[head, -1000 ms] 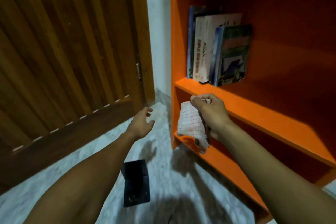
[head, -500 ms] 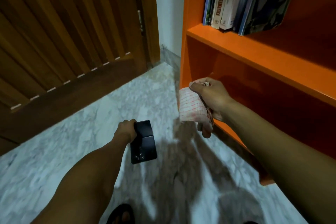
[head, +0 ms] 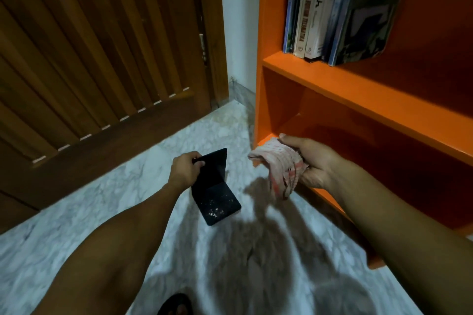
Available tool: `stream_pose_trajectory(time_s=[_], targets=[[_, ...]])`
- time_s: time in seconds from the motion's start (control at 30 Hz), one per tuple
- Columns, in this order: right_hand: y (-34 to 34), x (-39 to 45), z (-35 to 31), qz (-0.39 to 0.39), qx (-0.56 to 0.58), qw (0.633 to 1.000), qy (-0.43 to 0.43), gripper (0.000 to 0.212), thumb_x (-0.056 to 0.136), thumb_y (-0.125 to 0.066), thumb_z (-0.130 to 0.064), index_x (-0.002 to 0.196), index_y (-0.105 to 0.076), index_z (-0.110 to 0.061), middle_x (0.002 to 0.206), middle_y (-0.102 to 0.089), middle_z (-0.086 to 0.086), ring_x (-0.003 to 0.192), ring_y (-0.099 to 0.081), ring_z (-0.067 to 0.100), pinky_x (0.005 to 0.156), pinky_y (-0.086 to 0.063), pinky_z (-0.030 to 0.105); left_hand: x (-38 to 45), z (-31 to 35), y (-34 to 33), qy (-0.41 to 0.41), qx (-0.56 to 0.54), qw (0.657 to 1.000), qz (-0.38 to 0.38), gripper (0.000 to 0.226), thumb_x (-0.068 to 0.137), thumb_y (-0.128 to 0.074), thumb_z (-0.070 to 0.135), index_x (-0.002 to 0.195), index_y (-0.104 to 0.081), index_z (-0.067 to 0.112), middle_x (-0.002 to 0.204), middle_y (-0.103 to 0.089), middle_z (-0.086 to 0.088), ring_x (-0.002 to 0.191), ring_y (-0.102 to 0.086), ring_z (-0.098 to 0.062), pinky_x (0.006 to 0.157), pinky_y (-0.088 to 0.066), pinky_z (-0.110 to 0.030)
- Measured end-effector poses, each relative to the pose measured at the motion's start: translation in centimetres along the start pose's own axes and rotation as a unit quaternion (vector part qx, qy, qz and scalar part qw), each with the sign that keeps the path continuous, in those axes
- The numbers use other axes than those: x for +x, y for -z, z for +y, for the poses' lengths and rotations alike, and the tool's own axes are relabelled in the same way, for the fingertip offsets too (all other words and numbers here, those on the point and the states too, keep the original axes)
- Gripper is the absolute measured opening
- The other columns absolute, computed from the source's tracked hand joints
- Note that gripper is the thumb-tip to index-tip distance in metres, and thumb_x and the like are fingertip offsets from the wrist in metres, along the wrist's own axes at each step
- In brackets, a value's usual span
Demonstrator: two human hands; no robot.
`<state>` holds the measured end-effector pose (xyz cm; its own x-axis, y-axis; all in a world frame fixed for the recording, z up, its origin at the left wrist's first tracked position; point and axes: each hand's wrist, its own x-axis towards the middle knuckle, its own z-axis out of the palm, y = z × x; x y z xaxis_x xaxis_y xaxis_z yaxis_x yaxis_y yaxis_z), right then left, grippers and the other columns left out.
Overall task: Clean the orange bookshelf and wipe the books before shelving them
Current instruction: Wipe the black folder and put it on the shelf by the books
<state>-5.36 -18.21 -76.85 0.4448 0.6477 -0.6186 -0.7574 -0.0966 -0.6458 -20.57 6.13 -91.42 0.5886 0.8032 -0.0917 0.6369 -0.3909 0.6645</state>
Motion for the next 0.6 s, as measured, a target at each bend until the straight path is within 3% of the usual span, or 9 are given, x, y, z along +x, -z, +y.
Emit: stream_pose_trajectory(time_s=[0.07, 0.13, 0.23, 0.3, 0.4, 0.5, 0.6], targets=[[0.4, -1.2, -0.1, -0.002, 0.015, 1.0, -0.015, 0.026, 0.1, -0.052, -0.011, 0.122, -0.052, 0.003, 0.088, -0.069, 0.024, 0.071, -0.072, 0.029, 0.064, -0.06, 0.046, -0.4, 2.6, 2.1, -0.02, -0.069, 0.997, 0.02, 0.01, 0.089, -0.067, 0.014, 0.08, -0.071, 0.014, 0.073, -0.069, -0.004, 0.07, -0.063, -0.019, 0.065, -0.044, -0.026], [0.6, -2.1, -0.1, -0.008, 0.03, 0.999, -0.013, 0.019, 0.099, -0.051, -0.004, 0.116, -0.052, 0.005, 0.086, -0.071, 0.026, 0.069, -0.074, 0.031, 0.063, -0.06, 0.05, -1.0, 5.0, 3.9, -0.036, -0.15, 0.988, 0.023, 0.009, 0.09, -0.069, 0.013, 0.082, -0.073, 0.012, 0.076, -0.07, -0.005, 0.068, -0.062, -0.017, 0.065, -0.047, -0.027], [0.0, -4.2, -0.1, -0.034, 0.092, 0.995, 0.007, 0.019, 0.1, -0.049, -0.004, 0.117, -0.053, 0.003, 0.111, -0.068, 0.03, 0.099, -0.068, 0.038, 0.088, -0.054, 0.056, -3.1, 8.6, 7.7, -0.066, -0.246, 0.967, 0.03, 0.008, 0.092, -0.068, 0.014, 0.091, -0.075, 0.011, 0.086, -0.074, -0.005, 0.078, -0.069, -0.018, 0.071, -0.054, -0.028], [-0.7, -5.3, -0.2, -0.034, 0.135, 0.99, 0.015, 0.024, 0.102, -0.048, -0.012, 0.119, -0.055, 0.004, 0.113, -0.067, 0.029, 0.104, -0.065, 0.038, 0.09, -0.048, 0.056, -5.1, 10.5, 9.7, -0.078, -0.286, 0.955, 0.032, 0.013, 0.096, -0.063, 0.015, 0.1, -0.074, 0.011, 0.092, -0.075, -0.005, 0.085, -0.071, -0.02, 0.072, -0.057, -0.029], [-1.5, -6.8, -0.5, -0.039, 0.182, 0.982, 0.018, 0.029, 0.103, -0.047, -0.019, 0.114, -0.058, 0.005, 0.107, -0.068, 0.028, 0.099, -0.064, 0.039, 0.082, -0.046, 0.055, -8.6, 12.2, 10.9, -0.052, -0.338, 0.94, 0.022, 0.019, 0.103, -0.05, 0.011, 0.104, -0.069, 0.013, 0.092, -0.071, -0.007, 0.085, -0.069, -0.023, 0.068, -0.056, -0.03], [-2.1, -7.7, -0.2, -0.047, 0.178, 0.983, 0.028, 0.03, 0.101, -0.047, -0.012, 0.123, -0.055, 0.007, 0.122, -0.064, 0.028, 0.11, -0.062, 0.038, 0.097, -0.045, 0.051, -11.7, 13.1, 11.1, 0.004, -0.383, 0.924, -0.021, 0.027, 0.106, -0.039, 0.007, 0.107, -0.065, 0.015, 0.093, -0.07, -0.008, 0.081, -0.067, -0.021, 0.065, -0.056, -0.03], [-2.9, -8.1, 0.6, -0.016, 0.157, 0.986, 0.052, 0.025, 0.1, -0.048, -0.008, 0.12, -0.057, 0.005, 0.122, -0.064, 0.027, 0.099, -0.064, 0.036, 0.092, -0.045, 0.051, -13.7, 13.5, 11.4, 0.012, -0.386, 0.921, -0.054, 0.03, 0.106, -0.036, 0.005, 0.112, -0.065, 0.009, 0.094, -0.069, -0.012, 0.078, -0.066, -0.02, 0.069, -0.06, -0.033]])
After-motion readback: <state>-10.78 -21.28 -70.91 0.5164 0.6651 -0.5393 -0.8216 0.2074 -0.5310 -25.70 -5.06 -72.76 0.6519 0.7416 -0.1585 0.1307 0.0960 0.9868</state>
